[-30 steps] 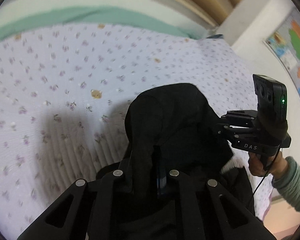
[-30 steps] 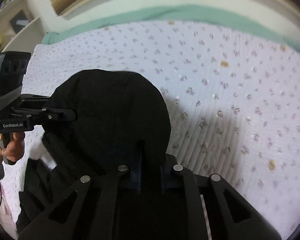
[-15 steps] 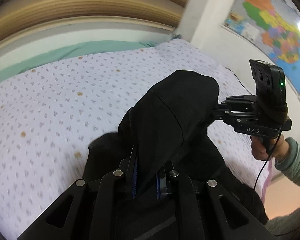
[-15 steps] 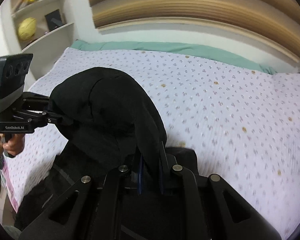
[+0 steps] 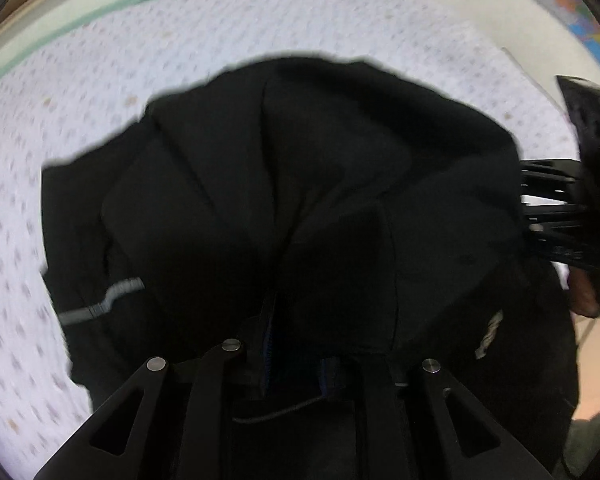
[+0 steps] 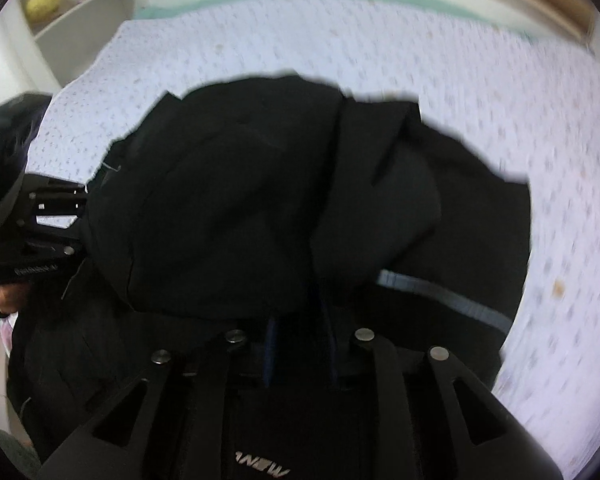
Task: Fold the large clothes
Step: 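Lift the hood with both grippers and fold it down over the jacket body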
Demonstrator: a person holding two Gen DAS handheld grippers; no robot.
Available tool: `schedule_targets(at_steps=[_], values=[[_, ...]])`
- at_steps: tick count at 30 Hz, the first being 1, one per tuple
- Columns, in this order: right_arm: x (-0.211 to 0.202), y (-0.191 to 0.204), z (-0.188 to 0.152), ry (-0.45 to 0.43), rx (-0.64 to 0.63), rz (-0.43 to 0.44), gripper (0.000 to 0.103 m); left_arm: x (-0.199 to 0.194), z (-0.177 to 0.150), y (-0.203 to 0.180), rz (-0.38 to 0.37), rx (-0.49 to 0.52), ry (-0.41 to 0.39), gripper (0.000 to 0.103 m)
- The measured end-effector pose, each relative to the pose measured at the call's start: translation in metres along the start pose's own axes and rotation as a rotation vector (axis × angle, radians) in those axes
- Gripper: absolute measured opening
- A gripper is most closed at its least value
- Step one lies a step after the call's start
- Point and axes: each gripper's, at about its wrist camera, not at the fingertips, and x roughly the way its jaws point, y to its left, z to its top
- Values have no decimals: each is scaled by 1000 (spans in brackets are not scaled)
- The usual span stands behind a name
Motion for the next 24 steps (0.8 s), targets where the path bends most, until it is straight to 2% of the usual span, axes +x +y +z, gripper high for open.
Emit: schedule_targets(at_steps=[2,4,7,9,10,13,14,16,19,20,21,24], values=[[-2,-5,-10,24,41,1,30,-6,-7,0,14,-23,-14,19],[-13,-15,-16,28,68,-13,35,-20,-11,3,14,-41,-9,23],[-49,-30,-13,-14,120,-35,56,-49,-19,11,11,-56,-22,27],[-74,-40,1,-68,150,-36,79,-76,-16,21,4,-84,-64,27],[-86,-43,11,-100,166,-25,82,-85,-9,26,6,-97,-89,27],[-104,-40,55,-176,176,15,82,-110,23,33,28,-116,-168,28],[-99,-34,73,-180,168,28,82,-113,39,31,51,-114,-199,30],[-83,-25,94,-177,167,28,82,-106,62,31,45,-148,-227,38],[-32,-18,113,-88,215,107,82,-68,81,47,-113,-283,-182,39],[-17,-21,112,-52,233,121,77,-50,81,57,-146,-354,-144,39],[2,-21,108,-5,256,135,62,-39,77,57,-158,-387,-124,39],[46,-20,86,91,278,122,58,-6,59,56,-155,-419,-81,38]])
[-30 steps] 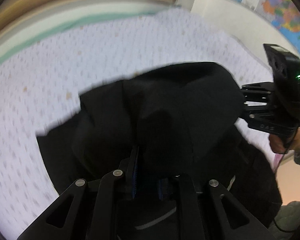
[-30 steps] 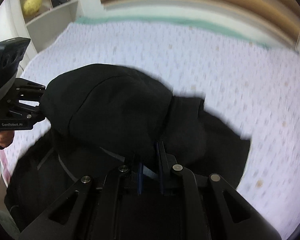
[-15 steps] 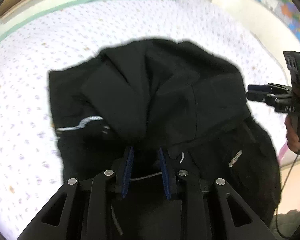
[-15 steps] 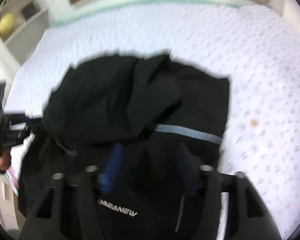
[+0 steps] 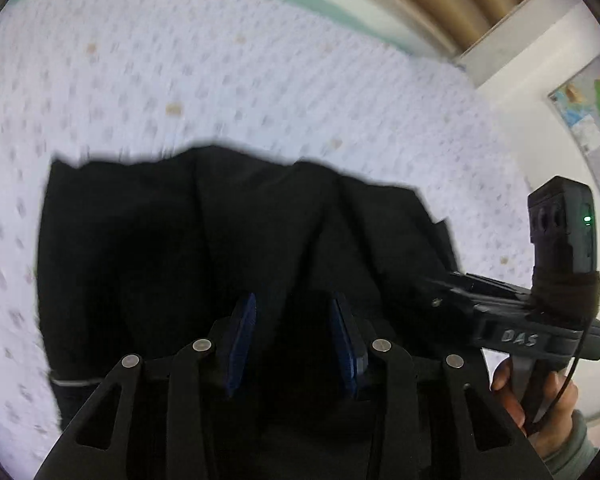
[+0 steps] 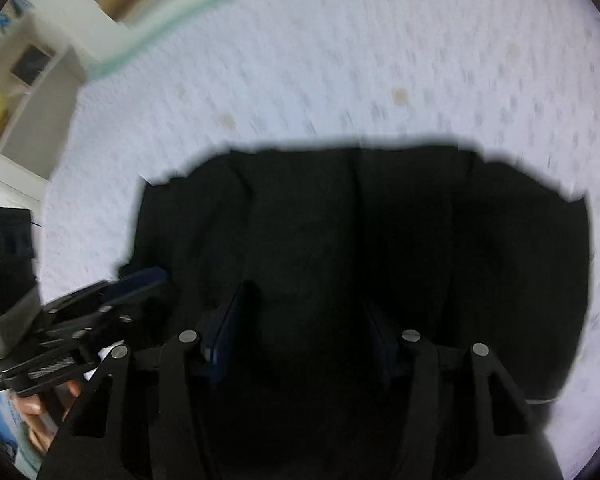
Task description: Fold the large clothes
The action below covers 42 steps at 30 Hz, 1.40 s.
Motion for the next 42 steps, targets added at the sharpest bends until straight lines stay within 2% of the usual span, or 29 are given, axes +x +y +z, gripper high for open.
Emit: schedule_targets(at_steps=[4,7,9,12,15,19,22,24,27,28,30,33,39,42], values=[[29,-4,-26,-12,-36,-44,57,29,-22,17,16,-13,19,38],[27,0,-23,-10,-43,-66,57,30,-20,16,19,-31,17,38],[14,0,-15,-8,-45,-44,59,21,-14,9,28,-3,13,38],[-22,9,-15,-56,-86,-3,61,-13,-16,-10,10,63,-26,39],[-66,25,-32,-126,-154,13,69,-54,-25,-31,-32,124,-86,39],[-91,43,-60,-161,-225,-5,69,-79,-43,-51,-55,186,-114,39],[-75,41,-71,-138,-225,-28,69,-71,-67,-47,-104,206,-87,39],[-53,30,-78,-112,-232,-45,69,-48,-82,-39,-76,207,-43,39],[3,6,-95,-23,-228,-76,69,-3,-94,-17,-46,160,42,38],[11,4,-101,-27,-242,-78,69,9,-99,-11,-49,147,53,38],[17,5,-111,-81,-300,-99,72,16,-108,-6,-67,159,1,38],[19,2,-117,-147,-311,-100,72,14,-119,-6,-75,198,-91,39],[19,0,-140,-277,-345,-117,73,14,-135,-14,-21,265,-174,39],[5,-1,-148,-320,-326,-93,74,10,-132,-10,-35,262,-191,39]])
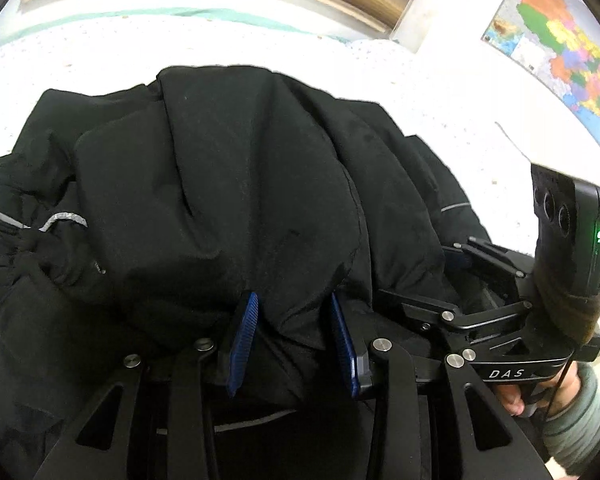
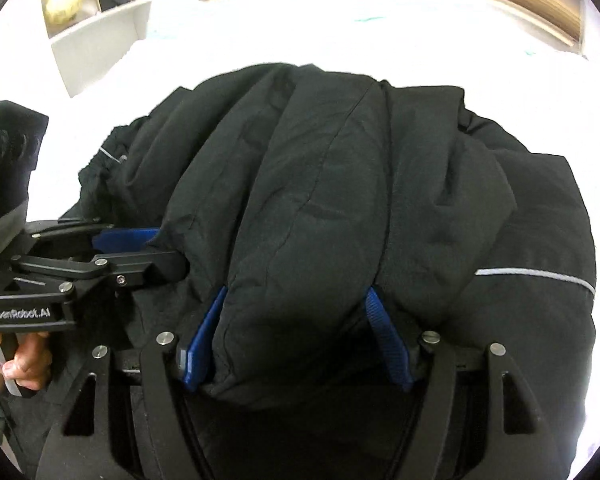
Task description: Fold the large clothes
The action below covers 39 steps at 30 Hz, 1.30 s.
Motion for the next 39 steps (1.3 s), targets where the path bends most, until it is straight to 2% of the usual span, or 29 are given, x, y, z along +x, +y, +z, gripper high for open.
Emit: schedule_targets(at_steps=[2,3,5,6,8,11,15,17,19,22,24,26,31,33,36,38,39], values=[[-24,-5,-6,-27,52,80,74,-14,-1,1,5,-17,-19,39],[-41,-4,-11,-52,71,136,74,-36,-6,0,13,-16,-42,39],[-81,0,-26,-100,78,184,76,-83,-21,-11,15,24,-107,39],[-99,3,-36,-118,74,184,83,-100,-28,-17,18,40,-125,39],[-130,6,-53,-139,60,157,90,-135,-44,-27,51,68,-149,40],[-157,22,-74,-117,40,54,90,-183,-68,-30,141,88,-170,42],[-192,14,-107,-94,96,-117,90,-225,-100,-12,272,62,-187,42],[-215,-1,-127,-114,143,-142,90,-243,-120,10,305,9,-182,42],[-231,-18,-148,-121,202,-165,90,-251,-141,37,290,-76,-158,42],[-238,-40,-172,-77,257,-219,89,-256,-171,74,231,-199,-118,42],[-237,-55,-183,-54,283,-242,82,-249,-181,88,180,-249,-103,42],[-234,-70,-191,-32,323,-263,75,-240,-183,98,146,-283,-80,42],[-232,-103,-202,-21,411,-271,74,-219,-174,114,88,-333,-37,42],[-230,-117,-207,-10,457,-258,74,-208,-172,121,63,-366,0,42],[-221,-137,-216,10,532,-166,74,-201,-173,127,31,-392,12,42],[-214,-143,-219,27,546,-139,73,-200,-171,129,17,-410,17,42],[-211,-142,-217,33,541,-138,66,-199,-170,130,14,-413,22,42]])
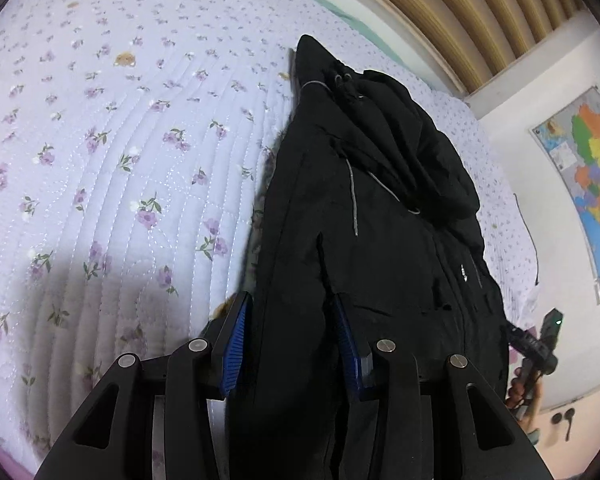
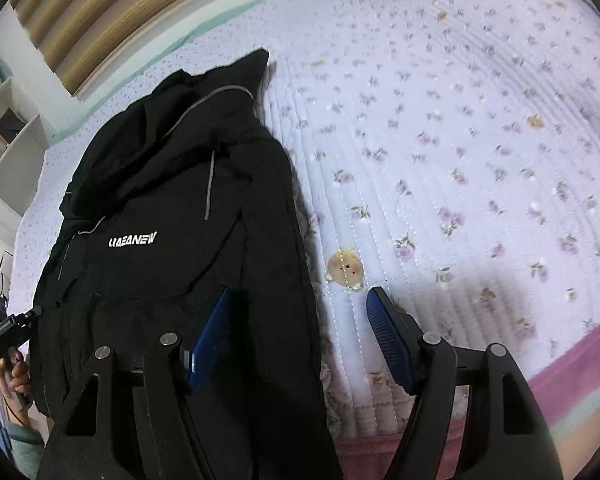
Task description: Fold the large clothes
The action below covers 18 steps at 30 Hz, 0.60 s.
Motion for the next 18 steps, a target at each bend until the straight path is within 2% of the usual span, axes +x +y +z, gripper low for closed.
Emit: schedule_targets(at_steps=[2,3,5,7,9,10,13,15,18], values=[[1,7,-1,10,-33,14,53,1,1,-3,10,14,10,42],[2,10,-2,25,-30,45,44,1,0,-8,-11,19,22,40],[-4,18,-2,50,-20,137,44,-4,1,-20,-98,16,29,40],[-19,33,-1,35,-58,167,44,-20,0,-37,-228,27,1,40],[-28,40,-1,33,-69,216,44,-32,-1,-50,-318,32,-26,40],[-28,41,-2,41,-69,232,44,-32,-2,-51,-330,30,-25,41],[-17,44,-14,93,-92,175,44,-23,-15,-54,-278,40,9,41],[-11,45,-27,137,-97,168,44,-19,-31,-52,-269,29,35,41],[-20,52,-55,156,-167,115,44,-24,-60,-52,-242,34,48,41]])
